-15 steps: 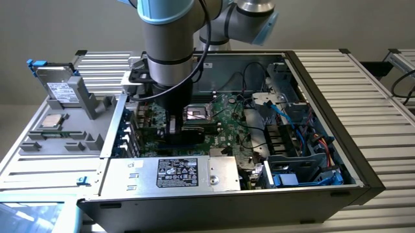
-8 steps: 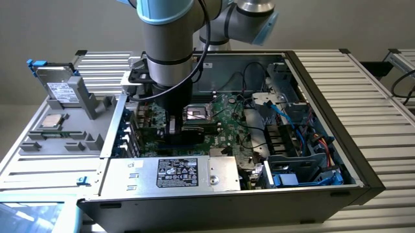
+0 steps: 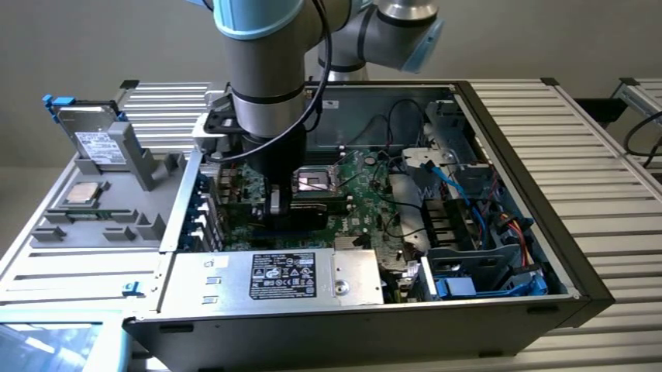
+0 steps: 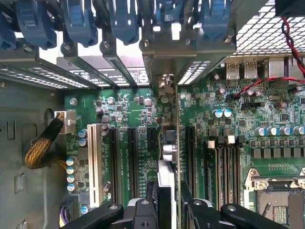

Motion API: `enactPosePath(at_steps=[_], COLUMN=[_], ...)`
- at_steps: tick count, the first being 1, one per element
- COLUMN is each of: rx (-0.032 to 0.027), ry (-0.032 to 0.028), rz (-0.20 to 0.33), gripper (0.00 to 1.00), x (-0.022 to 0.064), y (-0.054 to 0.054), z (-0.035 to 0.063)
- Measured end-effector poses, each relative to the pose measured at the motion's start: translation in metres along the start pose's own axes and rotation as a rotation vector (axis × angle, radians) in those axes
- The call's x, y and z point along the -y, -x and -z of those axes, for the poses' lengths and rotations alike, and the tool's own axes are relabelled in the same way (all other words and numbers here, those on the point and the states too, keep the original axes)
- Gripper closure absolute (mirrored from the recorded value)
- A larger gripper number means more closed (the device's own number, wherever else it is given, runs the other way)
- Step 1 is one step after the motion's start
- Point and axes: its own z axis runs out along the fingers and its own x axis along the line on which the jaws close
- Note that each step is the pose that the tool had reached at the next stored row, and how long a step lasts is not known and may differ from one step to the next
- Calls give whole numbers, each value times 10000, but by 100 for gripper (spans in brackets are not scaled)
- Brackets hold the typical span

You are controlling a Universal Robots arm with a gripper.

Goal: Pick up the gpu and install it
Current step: 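Insert the gpu into the slot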

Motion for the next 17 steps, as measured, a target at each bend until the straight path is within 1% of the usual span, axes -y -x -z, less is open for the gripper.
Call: enactPosePath(at_steps=[5, 15, 17], rx=[3, 8, 11], ry=[-17, -21, -46], rz=[0, 8, 12], gripper=[71, 71, 71], x=[-41, -44, -51], y=[-1, -9, -9], z=[-3, -3, -3])
